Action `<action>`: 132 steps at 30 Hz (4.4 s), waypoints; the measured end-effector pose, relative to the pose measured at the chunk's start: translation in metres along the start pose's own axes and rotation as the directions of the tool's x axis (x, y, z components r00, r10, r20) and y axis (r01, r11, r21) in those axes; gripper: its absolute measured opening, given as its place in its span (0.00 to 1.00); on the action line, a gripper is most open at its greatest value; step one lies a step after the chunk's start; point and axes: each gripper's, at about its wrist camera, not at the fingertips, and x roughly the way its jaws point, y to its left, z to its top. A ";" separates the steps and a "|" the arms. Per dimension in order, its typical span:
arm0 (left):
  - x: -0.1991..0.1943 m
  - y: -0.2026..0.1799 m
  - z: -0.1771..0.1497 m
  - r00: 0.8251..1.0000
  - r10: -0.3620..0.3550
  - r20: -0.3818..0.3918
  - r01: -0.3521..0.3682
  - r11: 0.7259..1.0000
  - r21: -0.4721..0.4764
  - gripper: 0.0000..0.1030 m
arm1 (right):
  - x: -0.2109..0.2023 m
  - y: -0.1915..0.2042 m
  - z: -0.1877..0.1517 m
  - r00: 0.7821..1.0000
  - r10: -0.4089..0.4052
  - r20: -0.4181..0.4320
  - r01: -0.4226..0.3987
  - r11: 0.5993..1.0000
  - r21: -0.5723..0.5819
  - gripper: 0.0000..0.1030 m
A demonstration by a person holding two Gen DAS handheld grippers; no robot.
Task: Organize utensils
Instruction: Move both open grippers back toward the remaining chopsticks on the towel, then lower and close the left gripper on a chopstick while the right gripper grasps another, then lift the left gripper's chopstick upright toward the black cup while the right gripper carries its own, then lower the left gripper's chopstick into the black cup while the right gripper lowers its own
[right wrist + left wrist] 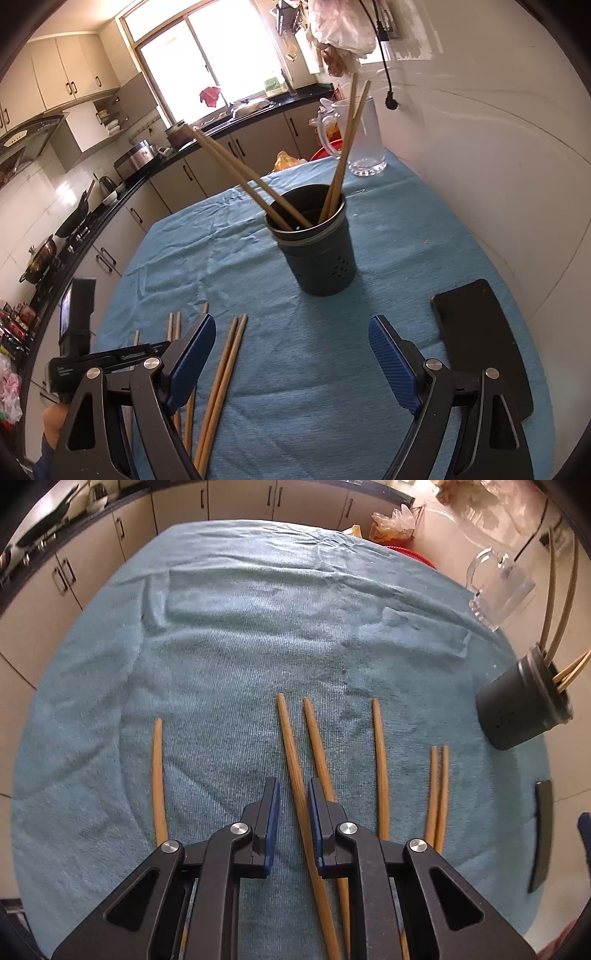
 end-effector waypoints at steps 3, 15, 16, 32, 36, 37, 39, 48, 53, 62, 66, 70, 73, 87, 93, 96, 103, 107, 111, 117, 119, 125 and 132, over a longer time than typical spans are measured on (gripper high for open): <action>-0.002 0.004 -0.006 1.000 0.016 0.013 -0.016 1.000 -0.009 0.07 | 0.005 0.009 -0.001 0.999 0.021 -0.030 -0.021 1.000 -0.012 0.82; -0.017 0.040 -0.031 0.999 -0.029 0.015 0.031 0.996 -0.082 0.06 | 0.076 0.072 0.004 0.942 0.105 -0.319 -0.137 0.987 -0.079 0.46; -0.018 0.040 -0.032 0.999 -0.033 0.016 0.035 0.996 -0.083 0.06 | 0.088 0.077 0.004 0.932 0.103 -0.348 -0.138 0.987 -0.077 0.44; -0.019 0.045 -0.036 0.997 -0.062 0.038 0.064 0.995 -0.074 0.06 | 0.187 0.140 -0.008 0.863 -0.063 -0.501 -0.061 0.972 -0.226 0.14; -0.019 0.042 -0.034 0.995 -0.088 0.048 0.091 0.994 -0.063 0.06 | 0.188 0.139 -0.008 0.865 -0.063 -0.497 -0.066 0.969 -0.238 0.07; -0.021 0.042 -0.034 0.993 -0.106 0.053 0.109 0.992 -0.064 0.06 | 0.187 0.136 -0.007 0.866 -0.042 -0.498 -0.074 0.975 -0.210 0.07; -0.031 0.042 -0.036 0.989 -0.113 0.092 0.118 0.991 -0.059 0.06 | 0.176 0.131 -0.006 0.878 0.005 -0.479 -0.102 0.979 -0.177 0.07; -0.106 0.037 -0.047 0.945 -0.130 0.301 0.140 0.990 -0.013 0.06 | 0.074 0.121 0.009 0.950 0.205 -0.237 -0.245 0.958 -0.150 0.07; -0.136 0.033 -0.055 0.923 -0.132 0.362 0.138 0.990 0.009 0.06 | 0.013 0.119 -0.003 0.963 0.261 -0.067 -0.269 0.940 -0.210 0.07; -0.157 0.024 -0.063 0.907 -0.136 0.398 0.134 0.990 0.033 0.06 | -0.027 0.100 -0.009 0.958 0.283 0.043 -0.269 0.941 -0.207 0.07; -0.162 0.023 -0.066 0.903 -0.135 0.408 0.134 0.990 0.031 0.06 | -0.032 0.095 -0.006 0.957 0.286 0.053 -0.270 0.942 -0.198 0.07; -0.165 0.022 -0.065 0.900 -0.132 0.415 0.133 0.991 0.027 0.06 | -0.036 0.092 -0.004 0.955 0.290 0.063 -0.273 0.943 -0.190 0.07; -0.166 0.023 -0.064 0.898 -0.128 0.422 0.132 0.991 0.021 0.06 | -0.037 0.089 -0.003 0.954 0.290 0.071 -0.274 0.945 -0.177 0.07; -0.178 0.024 -0.063 0.885 -0.128 0.447 0.134 0.991 0.018 0.06 | -0.047 0.080 0.000 0.950 0.298 0.091 -0.281 0.946 -0.161 0.07; -0.182 0.022 -0.062 0.882 -0.124 0.455 0.131 0.991 0.016 0.06 | -0.051 0.078 0.001 0.949 0.299 0.097 -0.283 0.947 -0.155 0.07; -0.185 0.021 -0.062 0.878 -0.123 0.462 0.128 0.992 0.020 0.06 | -0.053 0.075 0.002 0.949 0.300 0.100 -0.284 0.948 -0.145 0.07; -0.190 0.017 -0.061 0.876 -0.129 0.465 0.132 0.991 0.026 0.06 | -0.058 0.067 0.004 0.948 0.295 0.118 -0.280 0.951 -0.129 0.07; -0.193 0.013 -0.059 0.874 -0.135 0.467 0.133 0.990 0.036 0.06 | -0.062 0.061 0.007 0.948 0.291 0.132 -0.277 0.954 -0.112 0.07; -0.195 0.007 -0.058 0.872 -0.141 0.468 0.131 0.990 0.054 0.06 | -0.067 0.053 0.012 0.946 0.290 0.146 -0.279 0.956 -0.092 0.07; -0.199 -0.005 -0.053 0.871 -0.155 0.467 0.133 0.988 0.080 0.06 | -0.075 0.038 0.019 0.944 0.280 0.174 -0.273 0.960 -0.063 0.07; -0.202 -0.009 -0.050 0.869 -0.163 0.468 0.136 0.987 0.091 0.06 | -0.078 0.030 0.023 0.943 0.273 0.188 -0.269 0.962 -0.049 0.07; -0.210 -0.030 -0.041 0.863 -0.203 0.462 0.161 0.978 0.130 0.06 | -0.091 0.007 0.035 0.939 0.251 0.236 -0.257 0.966 -0.004 0.07; -0.219 -0.058 -0.022 0.854 -0.258 0.452 0.197 0.964 0.177 0.06 | -0.107 -0.023 0.054 0.932 0.216 0.292 -0.240 0.970 0.048 0.07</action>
